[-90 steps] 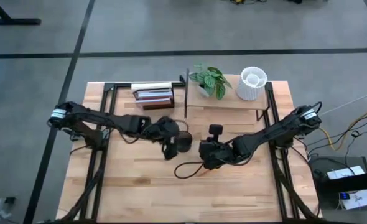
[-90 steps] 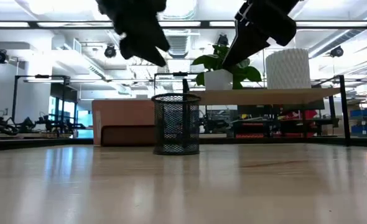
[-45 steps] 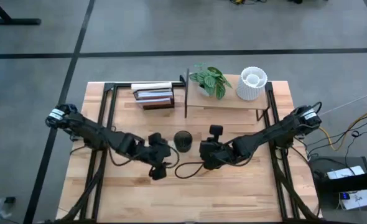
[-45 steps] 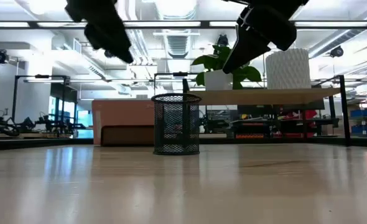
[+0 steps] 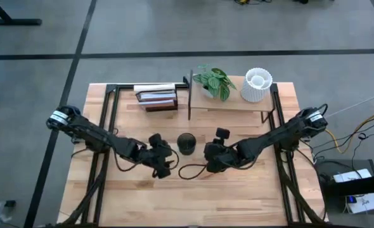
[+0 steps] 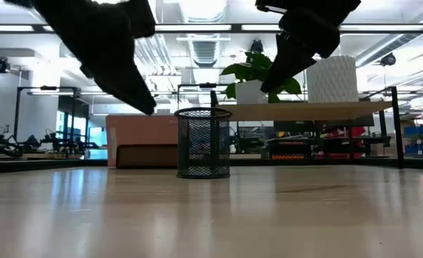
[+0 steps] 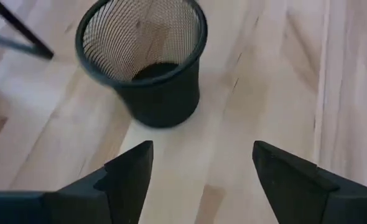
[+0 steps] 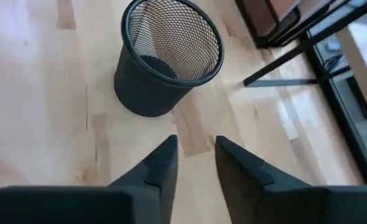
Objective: Stock shelves
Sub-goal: Put the black pen organizer under the shelf
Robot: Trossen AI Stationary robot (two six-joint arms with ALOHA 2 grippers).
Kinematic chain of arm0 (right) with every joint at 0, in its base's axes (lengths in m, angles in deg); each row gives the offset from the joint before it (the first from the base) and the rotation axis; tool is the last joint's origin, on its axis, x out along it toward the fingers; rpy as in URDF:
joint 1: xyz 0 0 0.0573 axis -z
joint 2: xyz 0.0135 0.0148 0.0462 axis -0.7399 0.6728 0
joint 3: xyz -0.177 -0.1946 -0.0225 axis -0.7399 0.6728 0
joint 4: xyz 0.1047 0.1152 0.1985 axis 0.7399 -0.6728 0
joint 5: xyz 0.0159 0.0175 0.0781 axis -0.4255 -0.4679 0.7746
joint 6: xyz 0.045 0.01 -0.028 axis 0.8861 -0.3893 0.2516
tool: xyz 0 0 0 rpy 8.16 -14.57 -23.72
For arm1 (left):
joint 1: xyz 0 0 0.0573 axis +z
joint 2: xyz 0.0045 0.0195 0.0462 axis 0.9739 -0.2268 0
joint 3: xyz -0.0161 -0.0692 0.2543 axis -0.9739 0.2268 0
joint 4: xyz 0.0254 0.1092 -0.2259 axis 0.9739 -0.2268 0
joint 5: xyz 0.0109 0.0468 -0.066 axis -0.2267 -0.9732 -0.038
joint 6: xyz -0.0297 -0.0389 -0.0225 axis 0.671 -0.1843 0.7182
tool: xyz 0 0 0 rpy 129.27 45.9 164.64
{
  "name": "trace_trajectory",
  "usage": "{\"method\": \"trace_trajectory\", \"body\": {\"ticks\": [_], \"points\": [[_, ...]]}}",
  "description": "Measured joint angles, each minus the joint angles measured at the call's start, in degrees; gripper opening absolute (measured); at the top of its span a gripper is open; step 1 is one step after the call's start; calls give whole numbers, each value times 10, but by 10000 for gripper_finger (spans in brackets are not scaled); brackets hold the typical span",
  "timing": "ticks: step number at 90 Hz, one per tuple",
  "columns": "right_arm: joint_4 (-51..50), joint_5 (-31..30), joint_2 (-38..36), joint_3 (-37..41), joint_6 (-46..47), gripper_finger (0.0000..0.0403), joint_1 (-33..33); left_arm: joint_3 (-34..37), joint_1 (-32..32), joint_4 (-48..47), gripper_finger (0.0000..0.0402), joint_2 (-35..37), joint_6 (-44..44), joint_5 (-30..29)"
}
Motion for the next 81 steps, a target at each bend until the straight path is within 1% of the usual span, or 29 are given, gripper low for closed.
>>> {"method": "trace_trajectory", "body": {"ticks": [8,19,27,38,59,77,81], "points": [[-1,5,0,2,29,136,0,25,15,32,267,0,-16,0],[-1,42,0,4,76,162,0,56,43,73,266,0,-37,-1],[0,62,0,8,110,174,-2,75,65,117,260,0,-61,-1],[0,70,0,22,157,183,-8,91,84,172,256,-2,-94,-1],[-1,71,0,63,278,181,-34,86,91,215,251,-41,-157,21],[16,70,0,87,359,184,-59,58,112,243,241,-91,-212,22],[18,70,0,91,372,183,-64,47,118,246,238,-100,-225,29]]}}
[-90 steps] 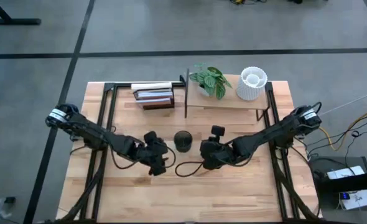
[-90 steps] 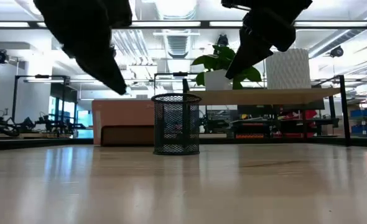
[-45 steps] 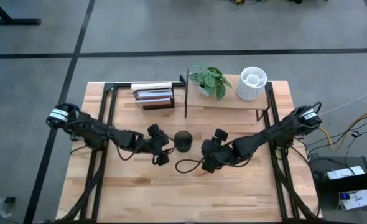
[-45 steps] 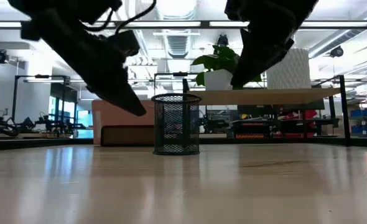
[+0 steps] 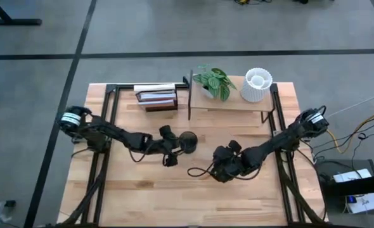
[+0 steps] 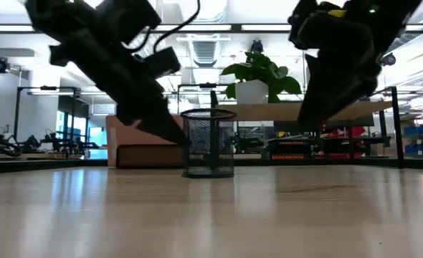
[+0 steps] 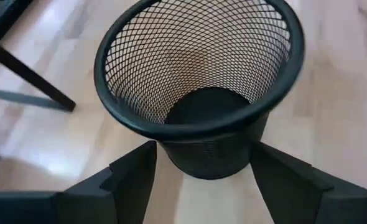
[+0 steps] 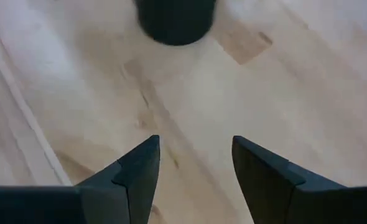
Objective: Stock shelves
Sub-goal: Put the black pen organizer under the shelf
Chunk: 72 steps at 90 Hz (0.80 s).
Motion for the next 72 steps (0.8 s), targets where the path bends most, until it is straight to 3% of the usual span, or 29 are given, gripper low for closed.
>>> {"method": "trace_trajectory", "body": {"ticks": [17,40,72], "points": [[8,-16,0,5,28,188,-14,-44,33,0,227,-35,-37,37],[7,-76,0,8,40,200,-12,-95,64,31,221,-94,-58,42],[8,-90,55,12,54,233,23,-163,72,52,206,-154,-55,42]]}}
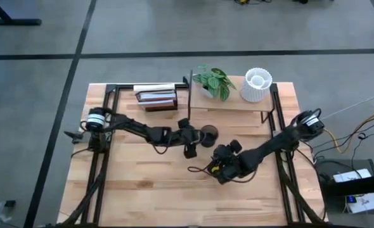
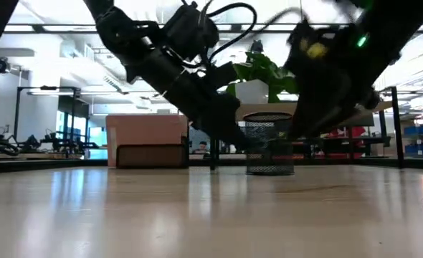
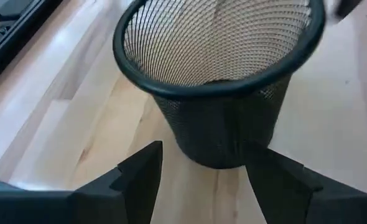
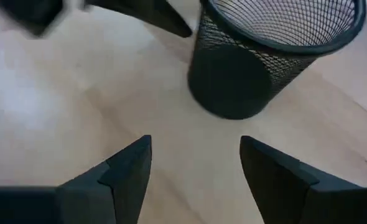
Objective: Stock shelves
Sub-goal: Put the black pen organizer under the shelf
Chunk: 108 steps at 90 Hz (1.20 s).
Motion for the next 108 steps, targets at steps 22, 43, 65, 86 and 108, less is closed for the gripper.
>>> {"method": "trace_trajectory", "body": {"ticks": [22,43,65,86,108], "points": [[0,-1,20,0,-8,248,40,-3,0,-56,190,16,5,-22],[7,2,20,-1,-2,234,58,4,-2,-152,175,20,56,-36],[18,35,20,-1,74,222,71,30,-10,-168,161,20,109,-36],[31,93,20,-1,39,239,87,32,-18,-61,150,3,136,-36],[32,91,20,-1,31,256,89,32,-17,42,145,-40,116,-36]]}}
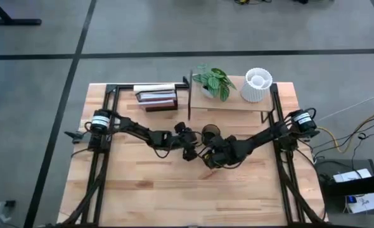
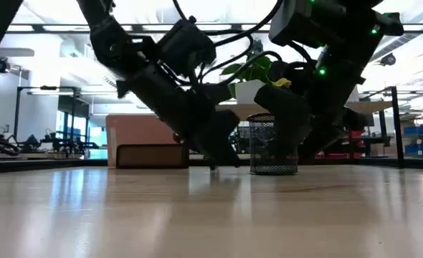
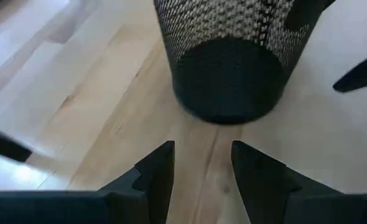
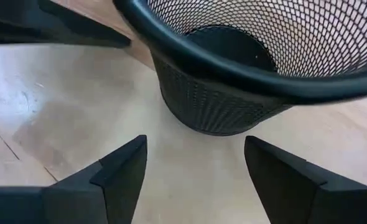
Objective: Stock shelves
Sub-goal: Put the black pen organizer under the shelf
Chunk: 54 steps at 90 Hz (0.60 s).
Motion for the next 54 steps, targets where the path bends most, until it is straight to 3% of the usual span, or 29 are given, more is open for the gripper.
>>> {"method": "trace_trajectory", "body": {"ticks": [19,54], "points": [[3,0,0,0,11,269,0,-6,2,64,156,-29,-11,-14],[7,4,-1,0,50,295,-9,-41,11,68,165,-43,-46,-30]]}}
